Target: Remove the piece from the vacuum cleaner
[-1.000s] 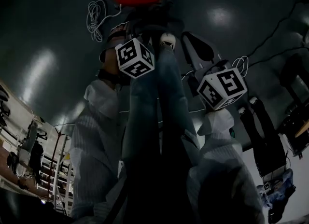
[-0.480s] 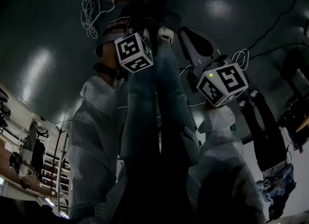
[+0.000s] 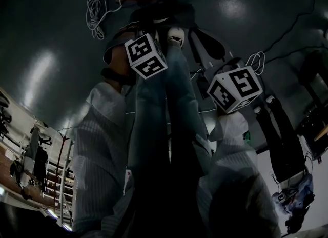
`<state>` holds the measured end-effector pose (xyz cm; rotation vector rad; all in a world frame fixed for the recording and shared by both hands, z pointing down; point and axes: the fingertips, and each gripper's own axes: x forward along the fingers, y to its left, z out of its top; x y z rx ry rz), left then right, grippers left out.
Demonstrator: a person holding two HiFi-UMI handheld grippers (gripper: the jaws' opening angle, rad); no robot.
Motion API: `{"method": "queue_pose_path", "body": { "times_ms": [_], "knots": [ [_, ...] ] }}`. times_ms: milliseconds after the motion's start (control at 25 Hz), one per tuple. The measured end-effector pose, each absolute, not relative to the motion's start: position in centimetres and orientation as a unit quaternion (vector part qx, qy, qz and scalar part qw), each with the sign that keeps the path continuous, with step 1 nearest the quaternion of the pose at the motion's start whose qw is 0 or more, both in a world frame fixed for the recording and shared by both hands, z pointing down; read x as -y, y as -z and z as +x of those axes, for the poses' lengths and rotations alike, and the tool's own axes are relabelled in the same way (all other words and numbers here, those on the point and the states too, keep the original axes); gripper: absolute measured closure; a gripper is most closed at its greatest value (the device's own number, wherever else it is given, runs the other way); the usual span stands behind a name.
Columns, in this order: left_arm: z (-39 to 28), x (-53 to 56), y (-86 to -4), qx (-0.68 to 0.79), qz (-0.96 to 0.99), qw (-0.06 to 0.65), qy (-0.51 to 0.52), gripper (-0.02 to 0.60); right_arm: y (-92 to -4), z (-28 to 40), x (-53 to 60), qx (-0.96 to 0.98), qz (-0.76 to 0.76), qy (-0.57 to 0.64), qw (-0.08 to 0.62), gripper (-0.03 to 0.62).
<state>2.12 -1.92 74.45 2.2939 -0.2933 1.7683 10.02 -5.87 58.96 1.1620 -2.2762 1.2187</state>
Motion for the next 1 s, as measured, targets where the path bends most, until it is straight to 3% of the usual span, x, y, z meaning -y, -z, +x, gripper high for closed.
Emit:
{"method": "queue_pose_path", "body": {
  "times_ms": [240,440,760,1000],
  "knots": [
    [2.4,0.9,-74.6,0.078,0.776,0.141,-0.61,0.546,-59.0,10.6,6.0,0.789,0.414,-0.428,0.151,0.592],
    [4.8,-6.1,-75.8,-0.014,0.776,0.158,-0.61,0.558,-59.0,11.3,5.9,0.785,0.42,-0.43,0.148,0.592],
    [4.0,-4.3,-73.1,0.054,0.798,0.194,-0.568,0.558,-58.7,12.0,5.9,0.788,0.423,-0.424,0.146,0.592],
    [1.7,-1.2,-64.5,0.13,0.818,0.199,-0.524,0.558,-52.7,9.7,6.1,0.815,0.406,-0.382,0.16,0.592]
  ]
}}
